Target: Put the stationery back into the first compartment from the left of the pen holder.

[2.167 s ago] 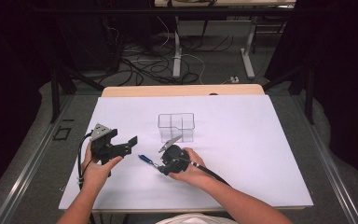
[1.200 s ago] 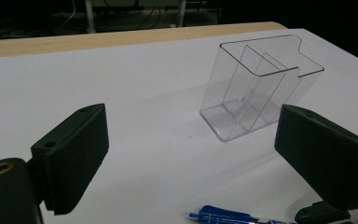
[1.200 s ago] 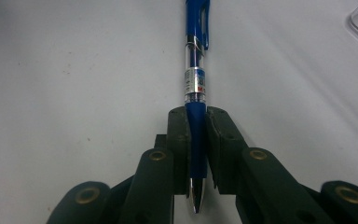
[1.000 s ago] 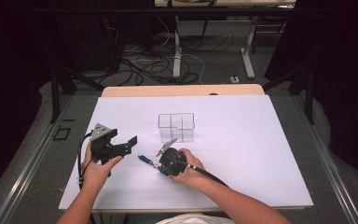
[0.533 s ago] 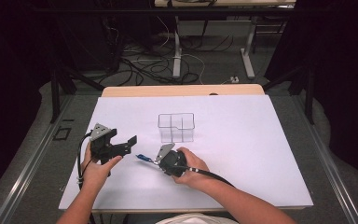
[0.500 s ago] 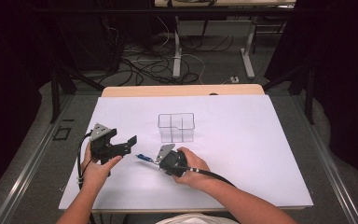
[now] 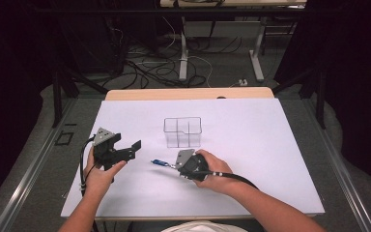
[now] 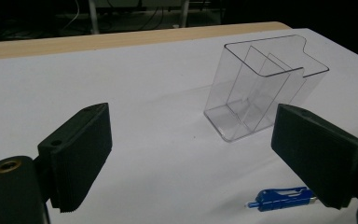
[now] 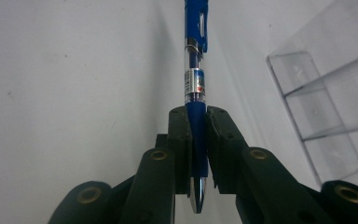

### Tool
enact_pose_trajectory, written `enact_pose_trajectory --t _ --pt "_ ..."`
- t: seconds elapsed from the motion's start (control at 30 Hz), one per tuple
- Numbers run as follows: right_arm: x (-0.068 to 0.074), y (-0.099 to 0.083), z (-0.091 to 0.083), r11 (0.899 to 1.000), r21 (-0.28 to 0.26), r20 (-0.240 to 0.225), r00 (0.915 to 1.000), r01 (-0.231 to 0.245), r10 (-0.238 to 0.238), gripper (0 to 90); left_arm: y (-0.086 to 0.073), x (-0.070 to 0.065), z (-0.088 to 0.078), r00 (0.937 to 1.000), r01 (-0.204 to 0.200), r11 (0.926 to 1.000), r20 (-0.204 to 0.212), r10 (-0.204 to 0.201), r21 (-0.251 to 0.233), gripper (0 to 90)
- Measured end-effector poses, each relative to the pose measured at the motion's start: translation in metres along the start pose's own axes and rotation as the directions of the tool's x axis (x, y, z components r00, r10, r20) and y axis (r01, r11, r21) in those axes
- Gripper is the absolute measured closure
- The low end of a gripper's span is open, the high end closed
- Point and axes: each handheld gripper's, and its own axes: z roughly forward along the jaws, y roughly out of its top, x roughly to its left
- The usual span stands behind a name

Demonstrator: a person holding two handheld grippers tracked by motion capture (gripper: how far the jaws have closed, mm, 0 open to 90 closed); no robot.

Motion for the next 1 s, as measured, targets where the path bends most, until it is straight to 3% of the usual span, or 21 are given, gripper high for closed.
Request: enact_pose_trajectory --t 0.1,0.27,0.47,0.6,0.7,0.73,0.8,1.0 --pt "-0.010 -0.012 -0.008 0.998 -0.004 -0.038 0.9974 -0.061 0.061 80.9 0.000 0.000 0.000 1.0000 -0.003 1.0000 -0.001 0.003 0.000 12.1" --pt "-0.019 -0.026 -0.020 0.997 -0.008 -0.028 0.9967 -0.077 0.076 80.9 0.000 0.000 0.001 1.0000 -0.006 1.0000 -0.006 0.006 0.002 12.2" --pt "-0.023 -0.035 -0.035 1.000 -0.007 0.010 0.9997 -0.021 0.021 80.9 0.000 -0.002 0.001 0.9998 -0.020 0.9998 -0.007 0.020 0.000 13.4" --pt "-0.020 -0.035 -0.040 0.998 0.013 0.054 0.9964 0.065 -0.066 80.9 0.001 -0.004 0.001 0.9990 -0.043 0.9991 -0.010 0.043 0.004 14.4" --pt "-0.014 -0.033 -0.042 0.989 0.034 0.095 0.9845 0.145 -0.147 80.9 0.001 -0.005 0.001 0.9986 -0.051 0.9987 -0.011 0.051 0.007 15.0" --pt "-0.014 -0.032 -0.043 0.981 0.042 0.105 0.9756 0.189 -0.193 80.9 0.001 -0.005 0.001 0.9984 -0.055 0.9985 -0.013 0.055 0.007 15.1" --pt "-0.013 -0.031 -0.045 0.971 0.047 0.122 0.9639 0.233 -0.237 80.9 0.001 -0.006 0.002 0.9976 -0.065 0.9978 -0.024 0.065 0.008 15.4" --pt "-0.005 -0.025 -0.048 0.922 0.070 0.187 0.9033 0.380 -0.386 80.9 0.000 -0.008 0.003 0.9957 -0.088 0.9959 -0.026 0.088 0.022 15.5"
